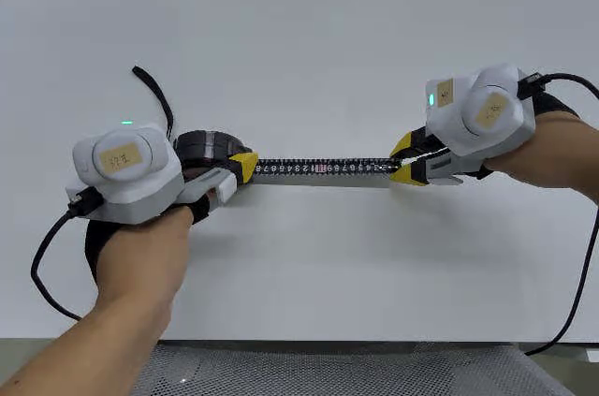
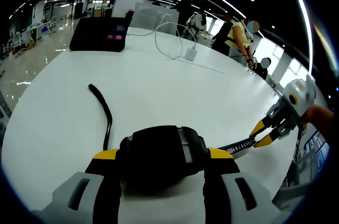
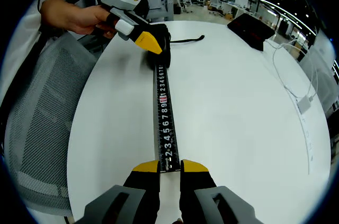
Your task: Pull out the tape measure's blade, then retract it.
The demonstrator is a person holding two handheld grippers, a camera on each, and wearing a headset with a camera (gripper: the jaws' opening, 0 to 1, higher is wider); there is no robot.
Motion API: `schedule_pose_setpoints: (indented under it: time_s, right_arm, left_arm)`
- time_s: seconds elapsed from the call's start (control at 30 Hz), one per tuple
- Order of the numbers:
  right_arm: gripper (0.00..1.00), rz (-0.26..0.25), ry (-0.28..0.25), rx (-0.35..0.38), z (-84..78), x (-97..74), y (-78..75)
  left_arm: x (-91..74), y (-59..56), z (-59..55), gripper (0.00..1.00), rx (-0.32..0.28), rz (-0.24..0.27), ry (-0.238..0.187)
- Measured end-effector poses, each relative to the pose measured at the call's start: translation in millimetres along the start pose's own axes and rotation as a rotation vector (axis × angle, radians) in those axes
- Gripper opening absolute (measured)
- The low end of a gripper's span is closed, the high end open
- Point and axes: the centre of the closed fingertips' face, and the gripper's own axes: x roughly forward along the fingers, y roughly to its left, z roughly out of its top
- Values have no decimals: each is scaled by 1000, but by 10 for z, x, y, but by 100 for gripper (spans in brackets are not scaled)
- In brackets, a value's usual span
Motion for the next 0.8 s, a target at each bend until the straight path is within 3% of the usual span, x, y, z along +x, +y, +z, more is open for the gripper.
schedule_pose_setpoints:
  time_s: [0.8]
  right_arm:
    - [9, 7, -27, -8, 206, 116, -3]
  left_arm:
    - [3, 7, 5, 58, -7, -5, -3]
